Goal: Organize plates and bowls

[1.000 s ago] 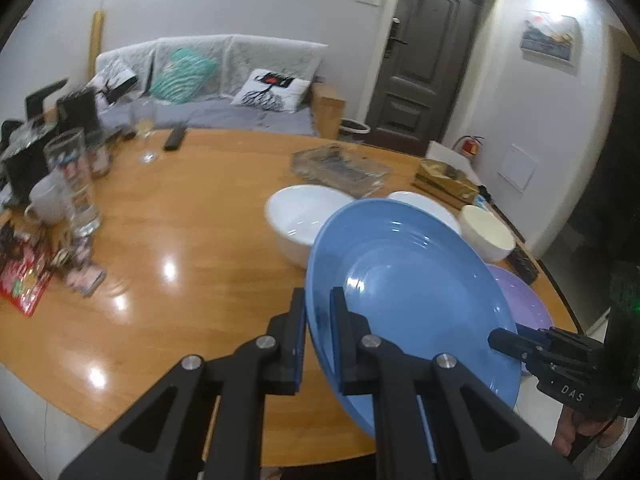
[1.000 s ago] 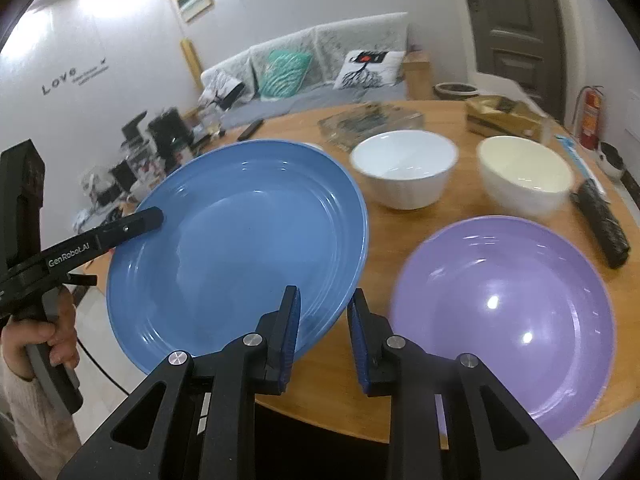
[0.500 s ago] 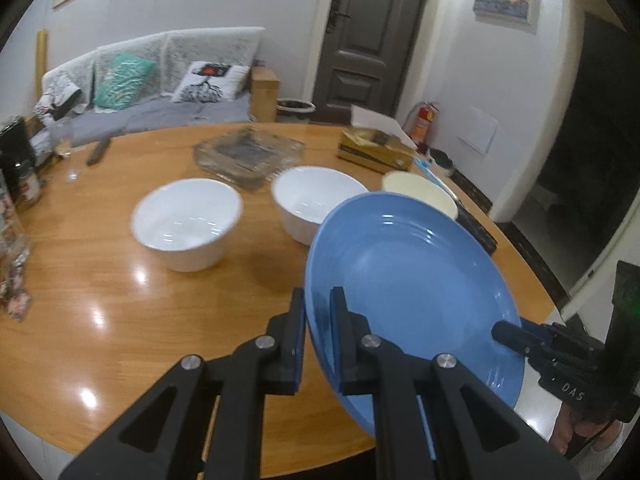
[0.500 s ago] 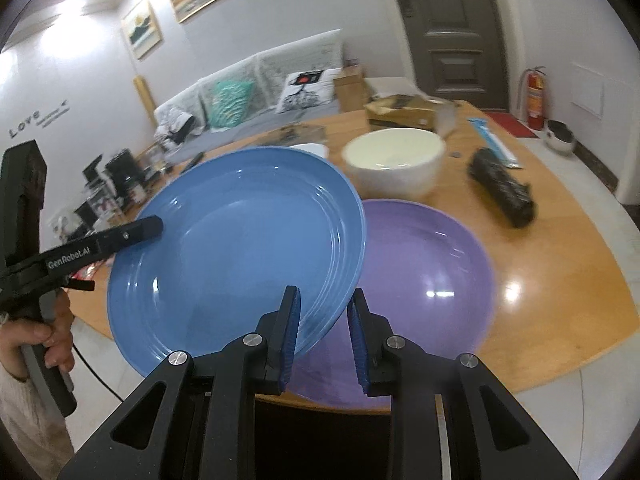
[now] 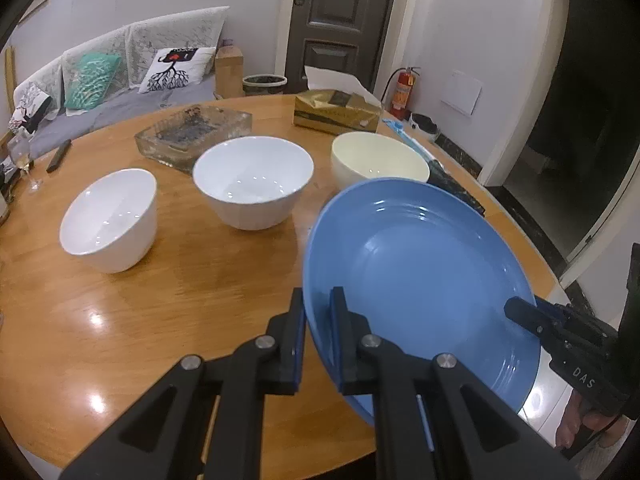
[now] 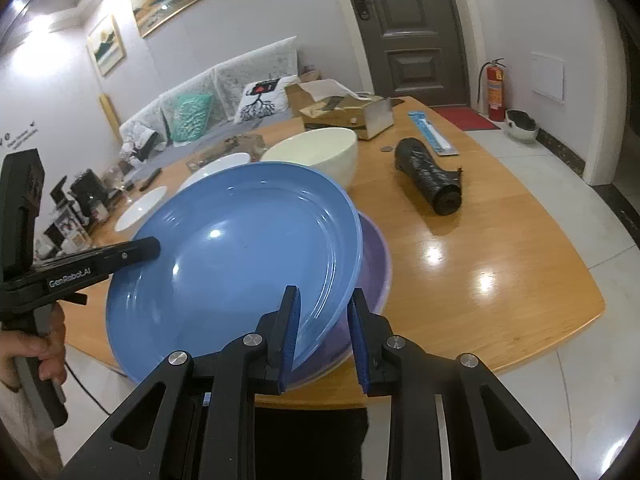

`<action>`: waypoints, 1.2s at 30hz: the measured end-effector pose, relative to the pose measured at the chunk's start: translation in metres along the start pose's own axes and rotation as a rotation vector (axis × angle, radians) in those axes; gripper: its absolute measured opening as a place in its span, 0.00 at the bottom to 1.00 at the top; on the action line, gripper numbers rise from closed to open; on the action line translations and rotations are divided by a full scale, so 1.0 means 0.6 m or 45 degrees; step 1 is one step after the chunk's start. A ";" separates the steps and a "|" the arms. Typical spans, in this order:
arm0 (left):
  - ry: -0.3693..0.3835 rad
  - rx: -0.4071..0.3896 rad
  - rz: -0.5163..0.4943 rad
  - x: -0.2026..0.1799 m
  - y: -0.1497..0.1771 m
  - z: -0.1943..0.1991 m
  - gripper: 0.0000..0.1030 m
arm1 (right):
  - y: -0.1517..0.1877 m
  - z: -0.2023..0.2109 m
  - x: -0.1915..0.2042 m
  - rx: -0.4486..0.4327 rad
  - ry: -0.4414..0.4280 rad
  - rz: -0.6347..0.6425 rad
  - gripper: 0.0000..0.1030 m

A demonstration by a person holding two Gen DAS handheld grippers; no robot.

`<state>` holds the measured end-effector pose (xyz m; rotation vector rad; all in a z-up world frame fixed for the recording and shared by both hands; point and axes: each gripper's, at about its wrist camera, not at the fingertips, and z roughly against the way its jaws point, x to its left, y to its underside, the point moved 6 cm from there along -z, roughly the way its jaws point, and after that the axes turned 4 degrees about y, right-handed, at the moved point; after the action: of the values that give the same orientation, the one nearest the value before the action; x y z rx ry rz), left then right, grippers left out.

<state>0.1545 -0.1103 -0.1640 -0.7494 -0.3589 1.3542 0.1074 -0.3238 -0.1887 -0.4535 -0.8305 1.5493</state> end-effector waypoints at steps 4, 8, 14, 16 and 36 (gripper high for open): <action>-0.007 0.029 -0.013 -0.006 -0.001 -0.021 0.08 | 0.000 -0.008 -0.011 0.009 0.053 0.013 0.19; -0.017 0.056 -0.029 -0.007 -0.002 -0.037 0.11 | -0.003 -0.013 -0.014 0.020 0.091 0.026 0.19; -0.051 0.086 -0.066 -0.008 0.002 -0.048 0.13 | -0.001 -0.014 -0.003 0.049 0.162 0.094 0.20; -0.066 0.099 -0.081 -0.009 0.004 -0.053 0.13 | -0.003 -0.015 -0.001 0.061 0.188 0.112 0.20; -0.138 0.106 -0.151 -0.007 0.010 -0.079 0.16 | -0.002 -0.040 0.008 0.140 0.331 0.246 0.27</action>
<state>0.1791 -0.1272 -0.2015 -0.5782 -0.4238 1.2928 0.1246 -0.3130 -0.2029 -0.6541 -0.5105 1.6611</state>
